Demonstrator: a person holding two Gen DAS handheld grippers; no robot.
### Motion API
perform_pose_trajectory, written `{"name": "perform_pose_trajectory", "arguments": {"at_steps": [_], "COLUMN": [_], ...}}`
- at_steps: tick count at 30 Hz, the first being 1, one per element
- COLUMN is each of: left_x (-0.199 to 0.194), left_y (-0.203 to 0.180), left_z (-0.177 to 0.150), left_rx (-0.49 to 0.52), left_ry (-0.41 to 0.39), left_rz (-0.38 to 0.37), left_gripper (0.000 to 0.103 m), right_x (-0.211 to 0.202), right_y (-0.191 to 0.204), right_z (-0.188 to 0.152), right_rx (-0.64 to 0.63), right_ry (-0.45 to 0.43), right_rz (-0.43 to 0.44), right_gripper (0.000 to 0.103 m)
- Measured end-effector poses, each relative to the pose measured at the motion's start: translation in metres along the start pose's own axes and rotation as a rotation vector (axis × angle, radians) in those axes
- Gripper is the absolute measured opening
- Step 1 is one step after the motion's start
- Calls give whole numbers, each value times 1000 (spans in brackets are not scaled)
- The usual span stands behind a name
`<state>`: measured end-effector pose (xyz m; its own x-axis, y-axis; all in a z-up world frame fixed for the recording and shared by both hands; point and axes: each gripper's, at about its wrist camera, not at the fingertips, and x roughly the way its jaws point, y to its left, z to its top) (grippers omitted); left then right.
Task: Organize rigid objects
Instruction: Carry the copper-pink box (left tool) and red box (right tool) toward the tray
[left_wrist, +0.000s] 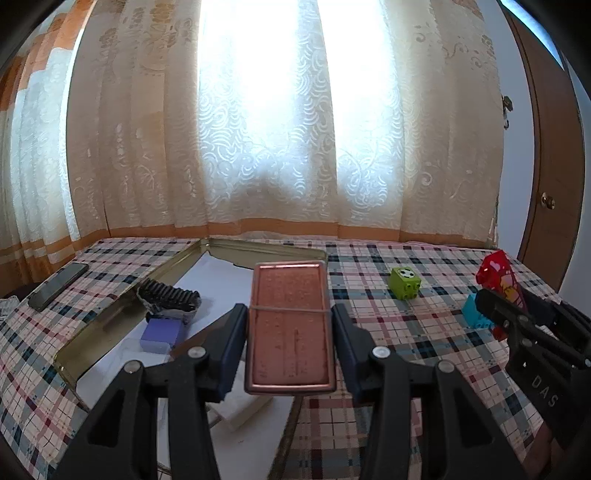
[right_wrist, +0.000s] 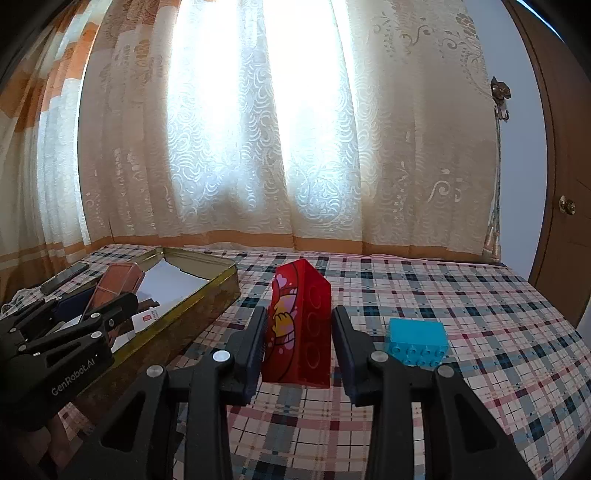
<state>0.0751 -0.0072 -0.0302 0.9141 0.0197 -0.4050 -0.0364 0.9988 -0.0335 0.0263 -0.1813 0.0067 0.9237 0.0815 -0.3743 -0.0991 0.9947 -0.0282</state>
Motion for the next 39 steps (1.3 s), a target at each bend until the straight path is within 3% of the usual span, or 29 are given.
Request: {"name": "perform_pose_trajectory", "arguments": {"at_steps": [39], "left_x": [-18], "left_y": [42], "left_z": [-5], "left_rx": [-41], "left_ry": [-38], "left_rz": [33], "left_gripper": [45], "right_x": [6], "right_y": [58], "right_z": [0], "right_rx": [-76], "right_ry": [21], "right_rz": [113], "right_gripper": [38]}}
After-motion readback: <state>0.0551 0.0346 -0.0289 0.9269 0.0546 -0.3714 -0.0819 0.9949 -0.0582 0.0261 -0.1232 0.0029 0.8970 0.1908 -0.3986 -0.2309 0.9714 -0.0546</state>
